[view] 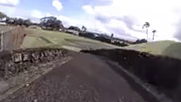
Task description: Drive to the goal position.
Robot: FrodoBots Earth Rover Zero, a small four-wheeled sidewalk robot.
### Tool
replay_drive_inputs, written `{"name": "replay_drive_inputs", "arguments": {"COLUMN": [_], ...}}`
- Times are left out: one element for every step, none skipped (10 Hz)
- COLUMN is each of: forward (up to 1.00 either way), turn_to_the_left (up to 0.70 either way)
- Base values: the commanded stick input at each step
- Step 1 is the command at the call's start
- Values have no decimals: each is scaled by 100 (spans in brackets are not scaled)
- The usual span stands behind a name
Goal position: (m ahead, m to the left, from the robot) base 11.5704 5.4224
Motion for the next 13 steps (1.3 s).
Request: {"name": "replay_drive_inputs", "arguments": {"forward": [85,85,85,85,85,85,85,85,85,85,85,85,85], "turn_to_the_left": [0,0,0,0,0,0,0,-5,-17,-34,-33,-24,-8]}}
